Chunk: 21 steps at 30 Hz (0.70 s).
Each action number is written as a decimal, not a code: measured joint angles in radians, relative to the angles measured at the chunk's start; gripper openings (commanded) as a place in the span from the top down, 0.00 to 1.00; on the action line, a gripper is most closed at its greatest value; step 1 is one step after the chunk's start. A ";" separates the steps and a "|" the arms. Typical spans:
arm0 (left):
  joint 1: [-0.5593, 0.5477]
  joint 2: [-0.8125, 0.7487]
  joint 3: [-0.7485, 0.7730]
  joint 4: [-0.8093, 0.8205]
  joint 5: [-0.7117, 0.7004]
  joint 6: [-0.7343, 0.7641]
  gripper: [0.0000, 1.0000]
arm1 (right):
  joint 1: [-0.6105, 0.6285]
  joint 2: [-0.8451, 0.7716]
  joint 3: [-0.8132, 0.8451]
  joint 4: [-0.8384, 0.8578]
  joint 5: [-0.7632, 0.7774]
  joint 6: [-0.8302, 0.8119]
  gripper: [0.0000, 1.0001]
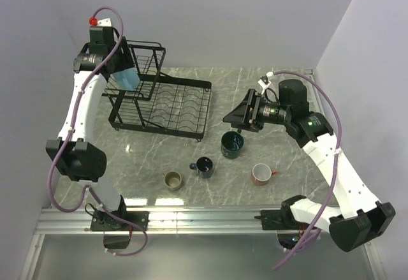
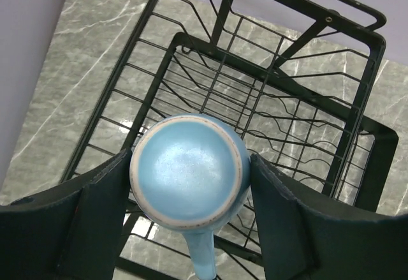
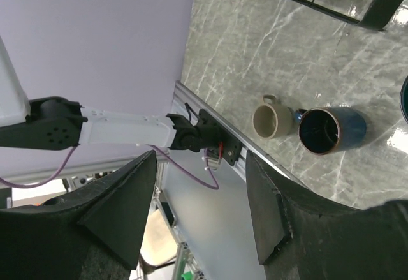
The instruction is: Load the cups into the dish rack
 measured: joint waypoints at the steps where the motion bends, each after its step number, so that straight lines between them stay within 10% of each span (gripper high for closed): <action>1: 0.003 0.000 -0.012 0.013 0.006 0.001 1.00 | 0.000 0.003 0.000 0.001 0.001 0.005 0.35; 18: -0.106 0.002 -0.065 0.057 -0.111 0.143 1.00 | 0.000 0.058 0.025 -0.006 0.011 -0.012 0.34; 21: -0.156 -0.006 -0.088 0.063 -0.202 0.182 0.84 | 0.000 0.058 0.025 -0.012 0.011 -0.028 0.34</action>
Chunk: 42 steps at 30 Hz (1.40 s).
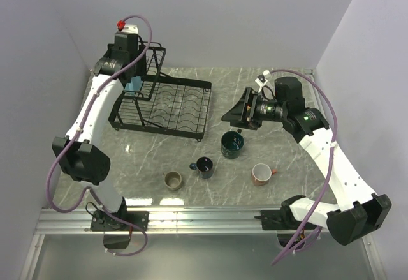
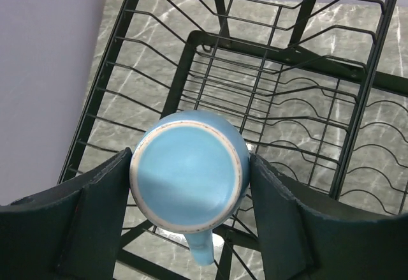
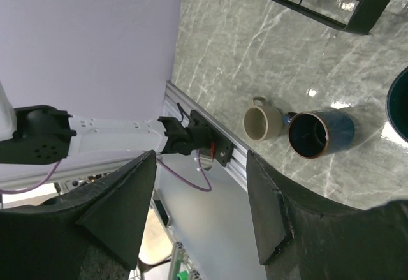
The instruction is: Load the cups into the dish rack
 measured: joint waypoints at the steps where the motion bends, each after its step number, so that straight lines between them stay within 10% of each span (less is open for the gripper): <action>1: -0.009 -0.006 -0.009 0.006 -0.017 0.004 0.74 | 0.000 0.000 0.000 -0.005 0.000 -0.008 0.34; 14: -0.020 -0.059 -0.055 -0.014 -0.064 -0.035 0.02 | 0.000 0.000 0.013 -0.029 -0.001 -0.053 0.34; 26: 0.072 -0.142 -0.050 -0.042 -0.032 -0.198 0.01 | -0.004 0.019 0.099 -0.111 0.060 -0.095 0.32; 42: 0.072 -0.299 -0.014 -0.090 0.043 -0.356 0.01 | -0.116 0.441 0.480 -0.404 0.381 -0.217 0.34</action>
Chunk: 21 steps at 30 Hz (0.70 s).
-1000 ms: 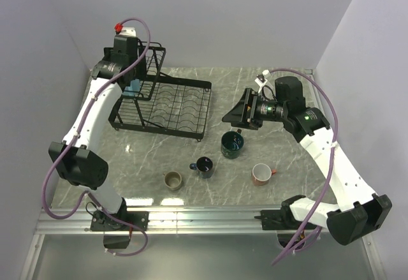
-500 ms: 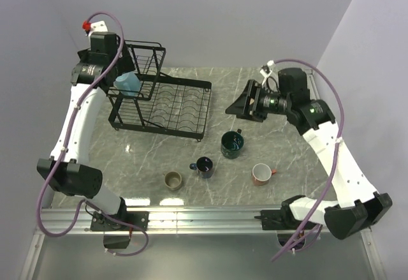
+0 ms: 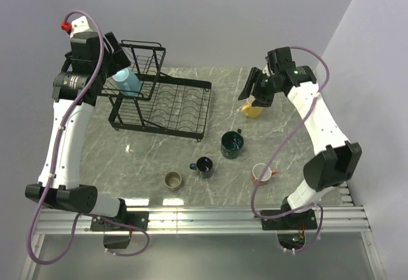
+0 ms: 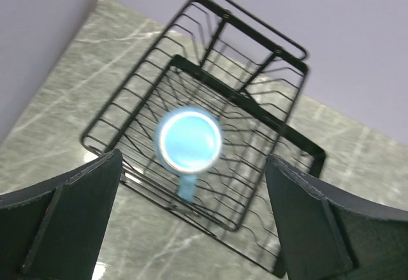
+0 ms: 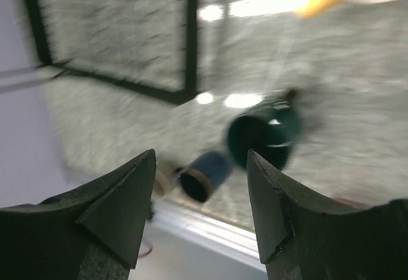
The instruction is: Load the cups into the dish rack
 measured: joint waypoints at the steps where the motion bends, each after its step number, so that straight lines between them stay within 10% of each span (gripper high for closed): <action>1: -0.003 -0.010 0.000 -0.004 0.014 -0.011 0.01 | -0.011 0.027 0.012 -0.015 0.030 -0.006 0.35; 21: -0.074 -0.092 0.047 -0.035 0.219 -0.033 0.00 | -0.039 0.647 0.501 -0.103 0.346 -0.077 0.39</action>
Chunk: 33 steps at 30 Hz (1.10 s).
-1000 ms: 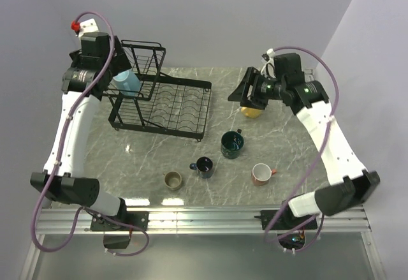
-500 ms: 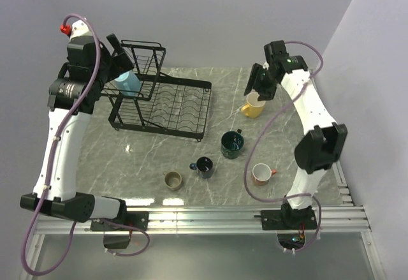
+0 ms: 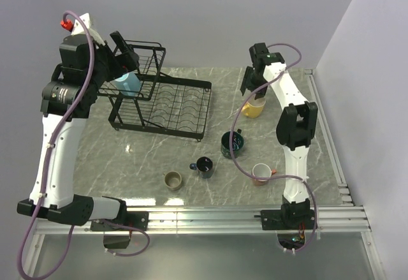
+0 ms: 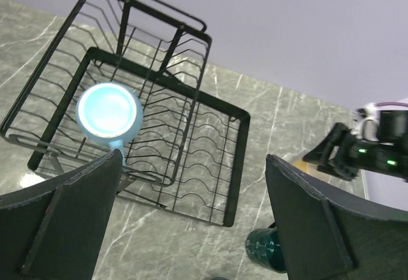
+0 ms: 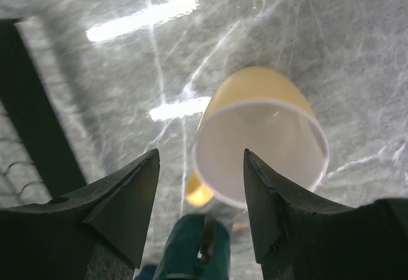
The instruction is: Load the cups into the dish rack
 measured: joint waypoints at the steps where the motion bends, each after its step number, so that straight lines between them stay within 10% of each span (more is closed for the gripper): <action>1: 0.000 0.000 0.005 0.002 0.005 0.002 0.01 | 0.000 0.011 0.001 -0.001 0.006 0.000 0.40; 5: 0.000 -0.001 0.012 0.004 0.023 0.006 0.01 | 0.007 0.050 0.001 -0.001 0.042 -0.001 0.50; 11: 0.000 0.008 0.021 0.005 0.041 0.008 0.01 | 0.048 0.055 -0.022 0.023 0.114 -0.013 1.00; 24: 0.000 0.102 0.097 0.037 0.143 0.009 0.01 | 0.061 -0.022 -0.024 -0.010 0.090 -0.007 1.00; 33: -0.003 0.314 0.284 0.172 0.377 -0.129 0.01 | 0.061 -0.674 -0.430 0.376 -0.436 0.137 1.00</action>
